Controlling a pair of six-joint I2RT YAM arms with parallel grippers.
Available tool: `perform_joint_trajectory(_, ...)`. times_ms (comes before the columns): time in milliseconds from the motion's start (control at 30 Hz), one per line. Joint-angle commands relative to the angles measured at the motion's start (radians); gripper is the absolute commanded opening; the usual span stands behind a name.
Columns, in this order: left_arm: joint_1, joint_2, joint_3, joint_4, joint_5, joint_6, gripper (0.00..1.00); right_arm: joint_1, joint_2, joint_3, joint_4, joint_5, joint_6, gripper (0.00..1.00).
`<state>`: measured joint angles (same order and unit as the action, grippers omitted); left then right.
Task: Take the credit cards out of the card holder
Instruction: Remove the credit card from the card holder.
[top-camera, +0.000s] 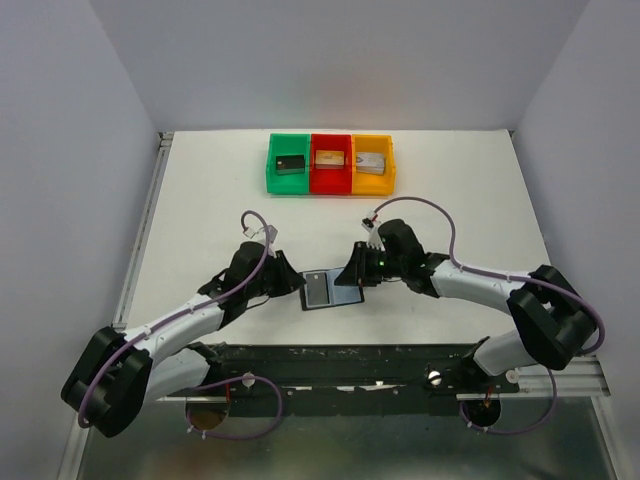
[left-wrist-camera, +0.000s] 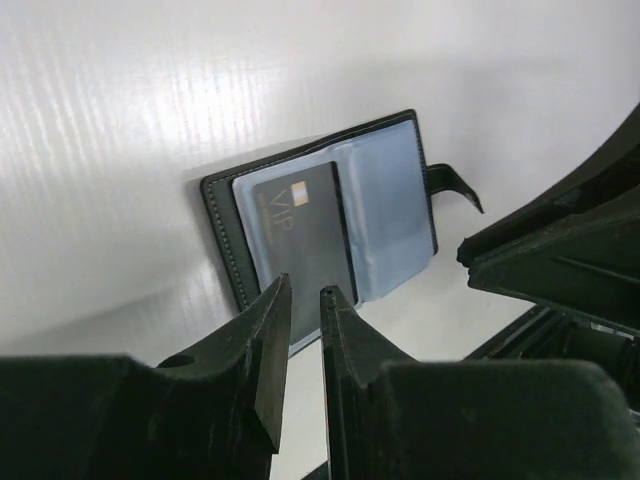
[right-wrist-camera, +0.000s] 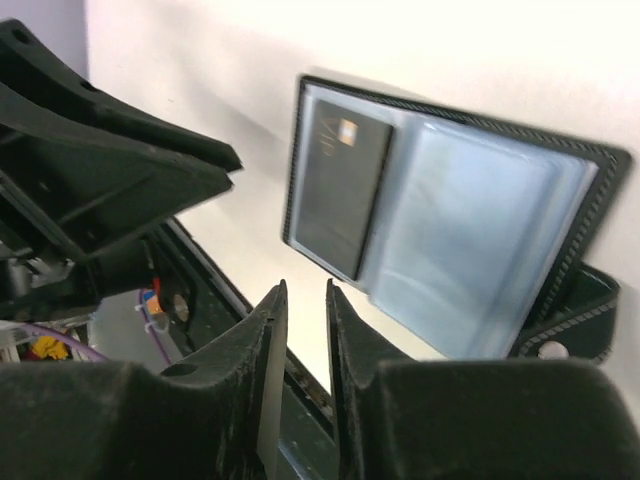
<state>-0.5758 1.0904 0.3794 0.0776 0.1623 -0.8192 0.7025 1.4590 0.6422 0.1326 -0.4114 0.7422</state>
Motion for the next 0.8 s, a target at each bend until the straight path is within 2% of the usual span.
perform_joint_trajectory(0,0.002,-0.035,0.009,0.086,0.071,-0.001,0.3,0.014,0.0,0.08,0.002,-0.039,0.003,0.33)
perform_joint_trajectory(67,0.002,-0.006,0.012,0.111,0.089,-0.011,0.29,0.018,0.026,0.088,0.036,-0.059,0.019,0.39)
perform_joint_trajectory(133,0.004,0.031,0.015,0.126,0.098,-0.012,0.24,0.02,0.06,0.091,0.07,-0.076,0.04,0.43)
perform_joint_trajectory(200,0.004,0.069,0.009,0.145,0.098,-0.012,0.17,0.02,0.095,0.093,0.09,-0.087,0.057,0.44)
perform_joint_trajectory(333,0.002,0.118,-0.005,0.165,0.082,-0.017,0.08,0.018,0.15,0.085,0.142,-0.101,0.088,0.44)
perform_joint_trajectory(767,0.002,0.181,-0.013,0.16,0.045,-0.014,0.01,0.02,0.254,0.099,0.188,-0.116,0.112,0.42)
